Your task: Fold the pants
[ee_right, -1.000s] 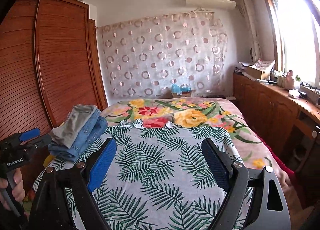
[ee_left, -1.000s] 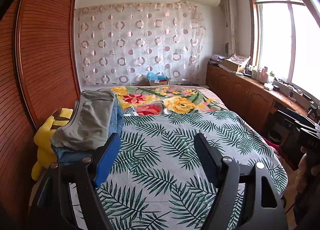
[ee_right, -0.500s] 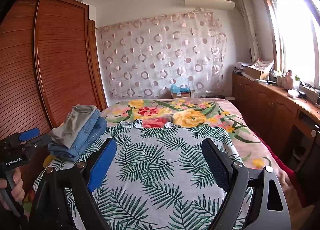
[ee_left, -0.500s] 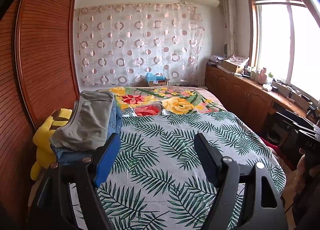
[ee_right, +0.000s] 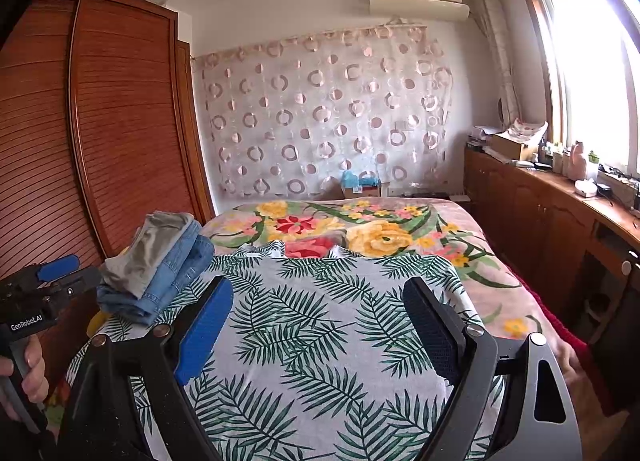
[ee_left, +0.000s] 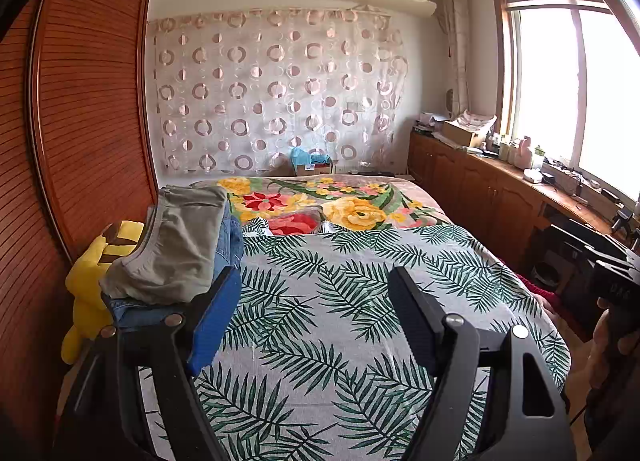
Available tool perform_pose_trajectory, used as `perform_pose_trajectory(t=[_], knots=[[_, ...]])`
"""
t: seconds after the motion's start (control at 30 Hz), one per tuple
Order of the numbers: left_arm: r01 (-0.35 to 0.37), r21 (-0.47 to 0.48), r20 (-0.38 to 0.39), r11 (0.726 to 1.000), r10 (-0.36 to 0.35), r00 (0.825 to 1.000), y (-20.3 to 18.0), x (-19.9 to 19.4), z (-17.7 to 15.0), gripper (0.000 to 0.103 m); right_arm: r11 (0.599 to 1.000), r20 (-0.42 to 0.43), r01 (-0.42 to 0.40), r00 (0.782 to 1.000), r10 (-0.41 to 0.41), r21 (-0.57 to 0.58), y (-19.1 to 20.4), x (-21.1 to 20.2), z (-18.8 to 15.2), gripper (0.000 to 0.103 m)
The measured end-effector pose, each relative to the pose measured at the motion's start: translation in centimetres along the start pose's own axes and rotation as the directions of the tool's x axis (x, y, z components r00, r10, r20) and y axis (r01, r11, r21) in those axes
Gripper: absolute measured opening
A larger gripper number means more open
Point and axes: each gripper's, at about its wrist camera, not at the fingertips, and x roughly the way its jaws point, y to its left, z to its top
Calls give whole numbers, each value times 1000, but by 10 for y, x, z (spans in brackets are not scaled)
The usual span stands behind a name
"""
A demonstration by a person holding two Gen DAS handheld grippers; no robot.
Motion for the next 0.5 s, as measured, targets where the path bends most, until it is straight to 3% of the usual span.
perform_pose_trajectory(t=[0.5], knots=[[0, -1, 1, 1000, 0, 1000, -1, 0, 0, 78, 1000, 4, -4, 1000, 4, 2, 1, -1, 0, 88]])
